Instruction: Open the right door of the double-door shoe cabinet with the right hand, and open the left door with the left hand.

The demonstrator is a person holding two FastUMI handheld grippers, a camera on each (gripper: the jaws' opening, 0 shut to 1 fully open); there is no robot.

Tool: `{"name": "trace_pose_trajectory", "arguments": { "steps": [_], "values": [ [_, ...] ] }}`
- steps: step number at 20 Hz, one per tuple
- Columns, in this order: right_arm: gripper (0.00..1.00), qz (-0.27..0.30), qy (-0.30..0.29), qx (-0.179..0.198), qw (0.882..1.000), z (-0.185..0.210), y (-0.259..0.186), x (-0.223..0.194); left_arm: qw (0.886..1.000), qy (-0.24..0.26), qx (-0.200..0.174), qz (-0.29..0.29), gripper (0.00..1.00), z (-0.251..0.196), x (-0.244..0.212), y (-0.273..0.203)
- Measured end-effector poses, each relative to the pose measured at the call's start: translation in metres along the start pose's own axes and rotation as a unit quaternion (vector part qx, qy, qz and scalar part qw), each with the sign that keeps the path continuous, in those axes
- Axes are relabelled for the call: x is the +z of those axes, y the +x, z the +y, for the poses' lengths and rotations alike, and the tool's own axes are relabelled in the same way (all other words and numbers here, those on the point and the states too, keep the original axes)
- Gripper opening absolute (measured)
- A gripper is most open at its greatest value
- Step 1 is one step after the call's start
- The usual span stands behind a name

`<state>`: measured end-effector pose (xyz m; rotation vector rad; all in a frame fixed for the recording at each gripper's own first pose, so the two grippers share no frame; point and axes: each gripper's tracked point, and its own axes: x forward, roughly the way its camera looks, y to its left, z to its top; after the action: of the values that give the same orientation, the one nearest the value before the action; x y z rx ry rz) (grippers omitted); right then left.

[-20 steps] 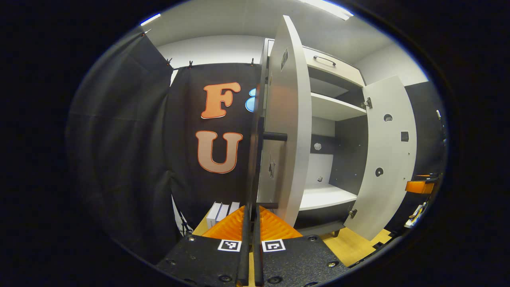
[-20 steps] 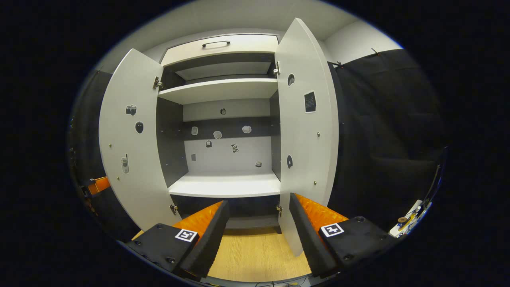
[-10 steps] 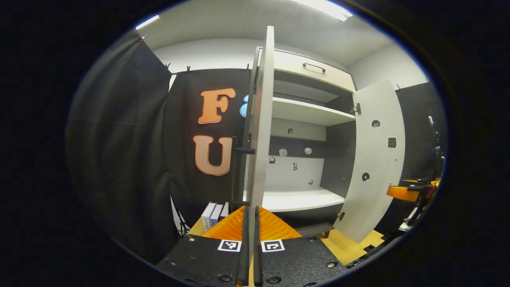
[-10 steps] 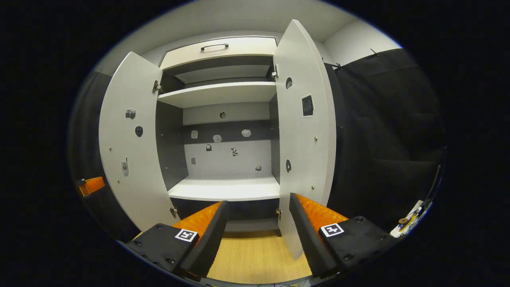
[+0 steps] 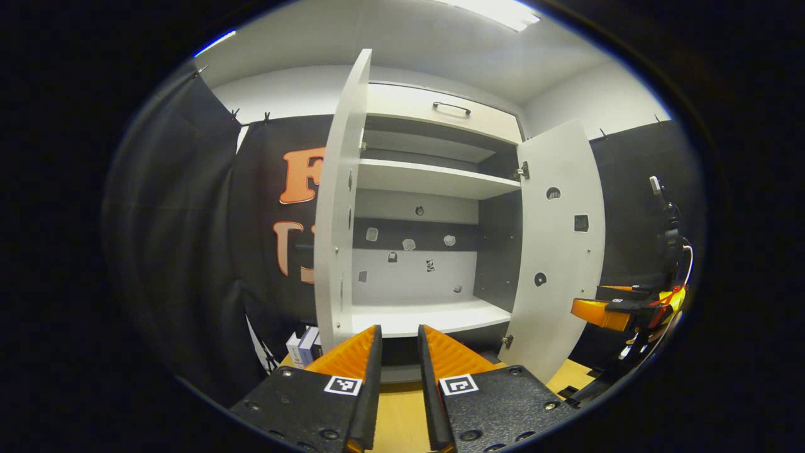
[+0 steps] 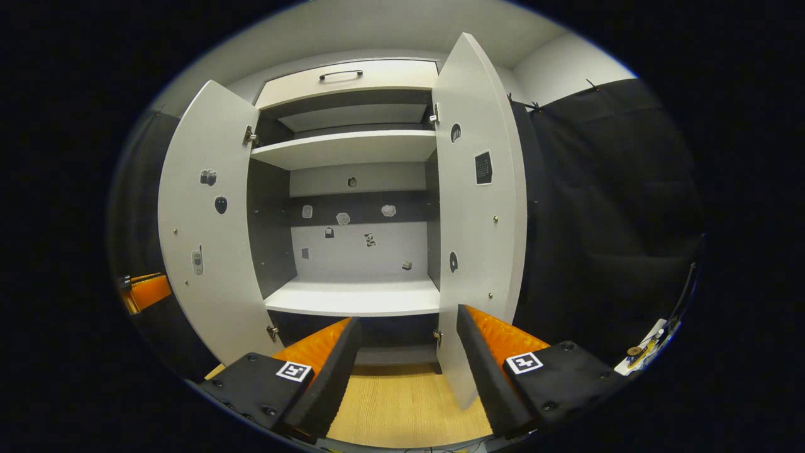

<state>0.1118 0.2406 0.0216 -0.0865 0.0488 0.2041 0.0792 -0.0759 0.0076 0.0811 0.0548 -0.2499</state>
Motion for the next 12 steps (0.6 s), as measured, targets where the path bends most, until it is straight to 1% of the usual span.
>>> {"name": "trace_pose_trajectory", "arguments": {
  "steps": [1, 2, 3, 4, 5, 6, 7, 9, 10, 12],
  "values": [
    [0.97, -0.001, 0.000, -0.001, 1.000, -0.001, -0.001, 0.000, 1.000, -0.003, -0.004, 0.003, 0.35, -0.005, -0.002, 0.001],
    [0.97, -0.002, 0.001, -0.002, 1.000, -0.003, -0.003, 0.001, 1.000, -0.007, -0.008, 0.005, 0.43, -0.010, -0.004, 0.002],
    [0.97, -0.002, 0.001, -0.004, 1.000, -0.004, -0.004, 0.000, 1.000, -0.010, -0.009, 0.006, 0.47, -0.014, -0.005, 0.003],
    [0.97, -0.003, 0.000, -0.005, 1.000, -0.006, -0.006, 0.000, 1.000, -0.013, -0.009, 0.005, 0.59, -0.016, -0.005, 0.004],
    [0.97, -0.004, 0.000, -0.006, 1.000, -0.008, -0.007, 0.000, 1.000, -0.015, -0.007, 0.005, 0.65, -0.017, -0.006, 0.006],
    [0.97, -0.004, -0.001, -0.008, 1.000, -0.010, -0.008, 0.000, 1.000, -0.017, -0.003, 0.005, 0.73, -0.016, -0.006, 0.006],
    [0.97, -0.004, -0.001, -0.009, 1.000, -0.011, -0.009, 0.000, 1.000, -0.018, 0.002, 0.004, 0.78, -0.014, -0.006, 0.008],
    [0.97, -0.004, 0.001, -0.013, 1.000, -0.015, -0.011, 0.000, 1.000, -0.020, 0.011, 0.001, 0.83, -0.012, -0.005, 0.009],
    [0.97, -0.004, 0.002, -0.015, 1.000, -0.016, -0.012, -0.001, 1.000, -0.019, 0.014, -0.001, 0.89, -0.012, -0.005, 0.009],
    [0.97, -0.003, 0.002, -0.017, 1.000, -0.017, -0.013, 0.000, 1.000, -0.015, 0.018, -0.003, 0.90, -0.011, -0.003, 0.008]
  ]
}}
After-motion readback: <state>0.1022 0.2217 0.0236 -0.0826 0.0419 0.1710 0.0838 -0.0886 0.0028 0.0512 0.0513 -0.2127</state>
